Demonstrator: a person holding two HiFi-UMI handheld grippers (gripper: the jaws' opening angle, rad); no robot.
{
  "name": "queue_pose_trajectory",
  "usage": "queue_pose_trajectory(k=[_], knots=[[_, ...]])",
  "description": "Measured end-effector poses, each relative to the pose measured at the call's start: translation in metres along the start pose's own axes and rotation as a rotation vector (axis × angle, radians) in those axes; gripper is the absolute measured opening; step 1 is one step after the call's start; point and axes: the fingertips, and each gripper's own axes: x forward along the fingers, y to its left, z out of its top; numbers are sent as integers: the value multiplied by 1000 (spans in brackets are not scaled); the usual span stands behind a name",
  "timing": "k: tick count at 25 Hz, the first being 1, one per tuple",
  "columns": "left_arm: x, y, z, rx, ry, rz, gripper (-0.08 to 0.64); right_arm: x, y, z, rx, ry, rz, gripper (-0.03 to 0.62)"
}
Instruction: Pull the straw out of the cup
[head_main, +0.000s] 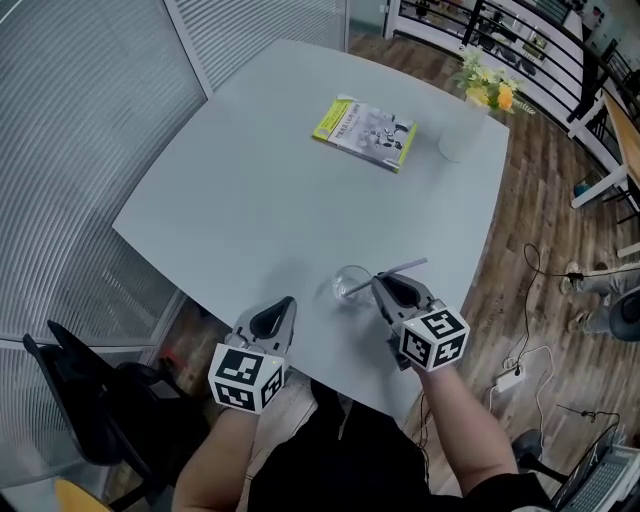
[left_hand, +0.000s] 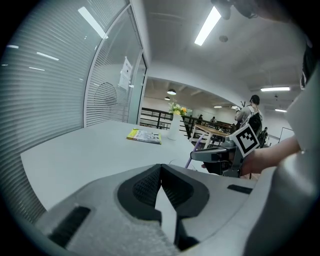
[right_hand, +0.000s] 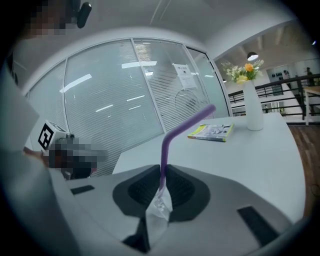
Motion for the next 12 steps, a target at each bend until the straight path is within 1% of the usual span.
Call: queue_pose_trajectory(k=[6,12], knots=[[-11,-5,6,-7,-18,-1,8,-11,8,16,-26,-27,-7,40],[-24,-7,31,-13,-76,-10,8,-34,20,59,-72,-92,-19,37]])
